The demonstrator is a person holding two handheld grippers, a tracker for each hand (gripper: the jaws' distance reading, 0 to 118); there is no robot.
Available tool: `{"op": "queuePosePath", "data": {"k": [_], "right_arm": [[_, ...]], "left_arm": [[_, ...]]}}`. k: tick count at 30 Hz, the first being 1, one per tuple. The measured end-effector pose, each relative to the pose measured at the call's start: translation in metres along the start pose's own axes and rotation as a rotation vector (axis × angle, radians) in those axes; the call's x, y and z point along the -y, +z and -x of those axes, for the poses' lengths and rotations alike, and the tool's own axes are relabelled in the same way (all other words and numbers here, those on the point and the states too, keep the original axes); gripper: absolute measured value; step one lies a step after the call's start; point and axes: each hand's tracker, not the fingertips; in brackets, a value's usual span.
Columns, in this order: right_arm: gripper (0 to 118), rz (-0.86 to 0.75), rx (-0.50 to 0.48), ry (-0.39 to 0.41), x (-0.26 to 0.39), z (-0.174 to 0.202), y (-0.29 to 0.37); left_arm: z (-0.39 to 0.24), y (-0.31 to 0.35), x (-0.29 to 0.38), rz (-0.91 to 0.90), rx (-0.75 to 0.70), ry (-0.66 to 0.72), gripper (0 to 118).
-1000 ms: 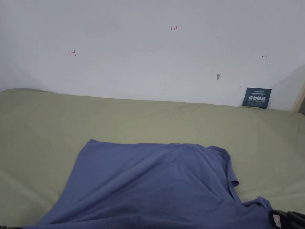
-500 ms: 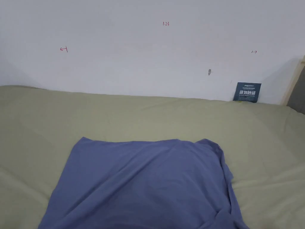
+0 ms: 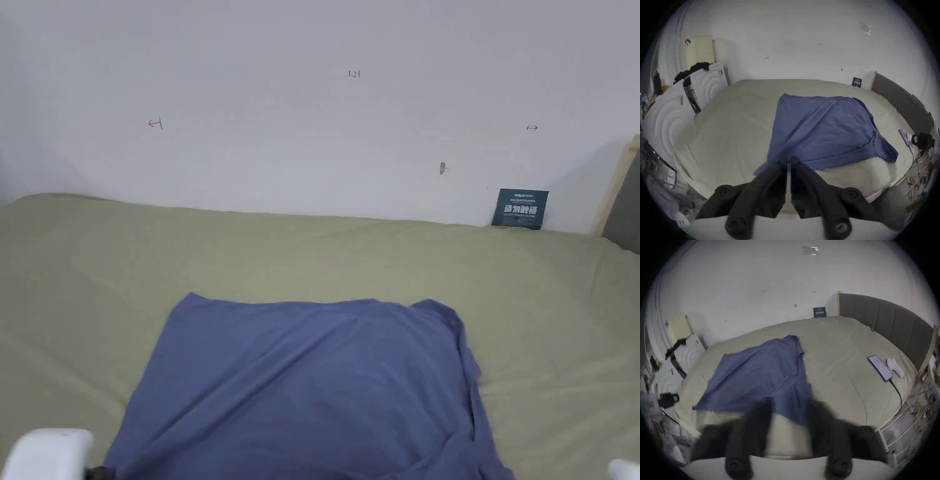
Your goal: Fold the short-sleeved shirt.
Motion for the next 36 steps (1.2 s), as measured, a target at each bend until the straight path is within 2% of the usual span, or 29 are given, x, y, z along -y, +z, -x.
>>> {"op": "queuePosePath", "data": {"k": [1,2,3,4,7,10,17,18,20,21,22,23,24,25,29,32,33,34,35,36], "right_arm": [[1,-0.001,0.014,0.052,0.009,0.012,-0.003],[1,-0.007,0.024,0.101,0.021,0.024,-0.002],[1,0.021,-0.007,0.136,0.032,0.033,-0.002],[1,0.048,-0.024,0.144,0.042,0.041,-0.001],[1,0.111,-0.077,0.140,0.072,0.055,-0.003],[1,0.173,-0.116,0.165,0.092,0.064,-0.004],[1,0.146,-0.143,0.137,0.084,0.057,-0.002],[1,0.137,-0.144,0.132,0.079,0.054,-0.003],[1,0.117,-0.145,0.106,0.070,0.047,-0.004],[1,0.105,-0.148,0.090,0.064,0.044,-0.004],[1,0.104,-0.152,0.085,0.060,0.042,-0.005],[1,0.100,-0.154,0.081,0.055,0.038,-0.005],[1,0.095,-0.156,0.079,0.051,0.034,-0.006],[1,0.087,-0.158,0.080,0.047,0.032,-0.006],[1,0.058,-0.115,0.080,0.035,0.016,-0.019],[1,0.077,-0.072,0.047,0.028,-0.004,-0.032],[1,0.075,-0.057,0.038,0.025,-0.013,-0.037],[1,0.074,-0.036,0.032,0.023,-0.020,-0.041],[2,0.080,-0.031,0.029,0.021,-0.030,-0.048],[3,0.113,-0.048,0.031,0.018,-0.042,-0.055]], "left_arm": [[-0.008,0.001,0.009,0.003,0.014,0.003,3],[-0.019,0.003,0.023,0.014,0.031,0.015,1],[-0.030,0.007,0.036,0.018,0.037,0.018,0],[-0.042,0.011,0.052,0.017,0.028,0.020,0],[-0.064,0.011,0.088,0.092,0.024,-0.069,0],[-0.066,0.010,0.112,0.184,0.123,-0.004,0],[-0.017,0.003,0.078,0.136,0.030,0.087,0],[-0.004,-0.002,0.068,0.129,0.006,0.102,6],[0.019,-0.017,0.045,0.153,-0.003,0.098,43],[0.037,-0.026,0.035,0.183,0.027,0.139,60],[0.052,-0.033,0.028,0.211,0.068,0.172,69],[0.067,-0.042,0.019,0.244,0.114,0.205,69],[0.079,-0.050,0.013,0.269,0.145,0.218,86],[0.088,-0.056,0.010,0.245,0.124,0.203,90],[0.100,-0.093,0.015,0.212,-0.039,0.078,90],[0.092,-0.119,0.021,0.271,0.007,0.086,89],[0.089,-0.125,0.024,0.284,0.066,0.083,89],[0.086,-0.130,0.026,0.278,0.074,0.088,82],[0.084,-0.133,0.027,0.287,0.092,0.095,66],[0.081,-0.136,0.027,0.296,0.103,0.112,37]]}}
